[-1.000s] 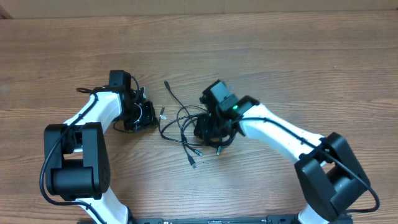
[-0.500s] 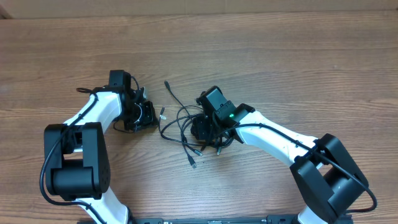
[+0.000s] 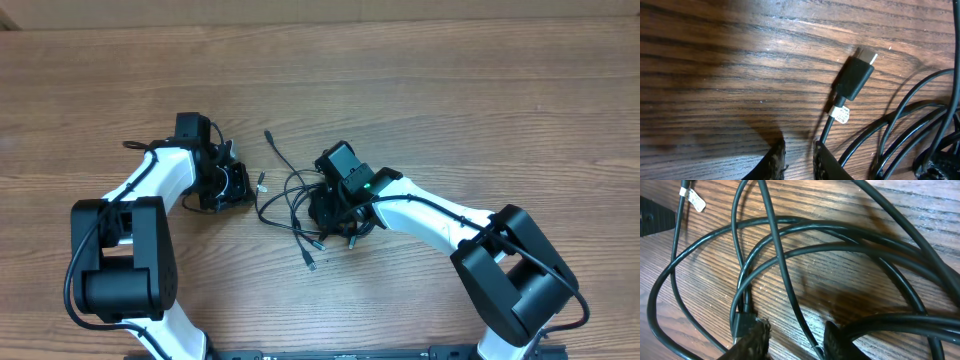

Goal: Untangle cables

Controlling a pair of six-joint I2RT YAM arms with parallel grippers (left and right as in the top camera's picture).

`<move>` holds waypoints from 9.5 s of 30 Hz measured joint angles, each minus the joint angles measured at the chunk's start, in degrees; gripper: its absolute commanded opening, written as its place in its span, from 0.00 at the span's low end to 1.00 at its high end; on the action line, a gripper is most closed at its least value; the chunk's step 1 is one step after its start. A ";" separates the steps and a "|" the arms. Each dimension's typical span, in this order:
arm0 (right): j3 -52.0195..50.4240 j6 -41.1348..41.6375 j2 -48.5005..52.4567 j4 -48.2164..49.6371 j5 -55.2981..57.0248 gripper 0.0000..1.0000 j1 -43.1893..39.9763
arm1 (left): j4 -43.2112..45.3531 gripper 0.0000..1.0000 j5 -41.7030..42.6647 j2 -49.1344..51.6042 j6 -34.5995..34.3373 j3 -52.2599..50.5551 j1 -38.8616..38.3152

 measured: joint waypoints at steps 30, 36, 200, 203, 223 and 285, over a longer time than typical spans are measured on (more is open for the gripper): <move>-2.56 3.61 0.00 3.06 0.24 0.23 0.00 | 0.11 0.23 -0.17 0.00 -0.02 0.00 0.00; -2.67 3.63 0.00 3.34 -0.22 0.04 -0.02 | 0.07 0.23 0.02 0.00 -0.02 0.00 0.00; 4.02 -9.27 3.50 -10.03 19.37 0.84 -4.31 | -9.46 0.83 -21.11 -2.19 -15.32 0.04 17.05; 4.07 -9.01 3.50 -10.19 19.43 0.84 -4.28 | -9.46 0.85 -20.17 -2.19 -15.32 0.04 17.88; 4.11 -3.85 3.48 -11.54 20.72 0.86 -7.63 | -11.02 0.93 -6.49 -3.69 -8.13 2.08 22.36; 9.35 -3.76 1.88 -25.83 14.75 0.12 -8.48 | -14.99 0.75 -14.14 -22.95 -10.29 9.66 2.45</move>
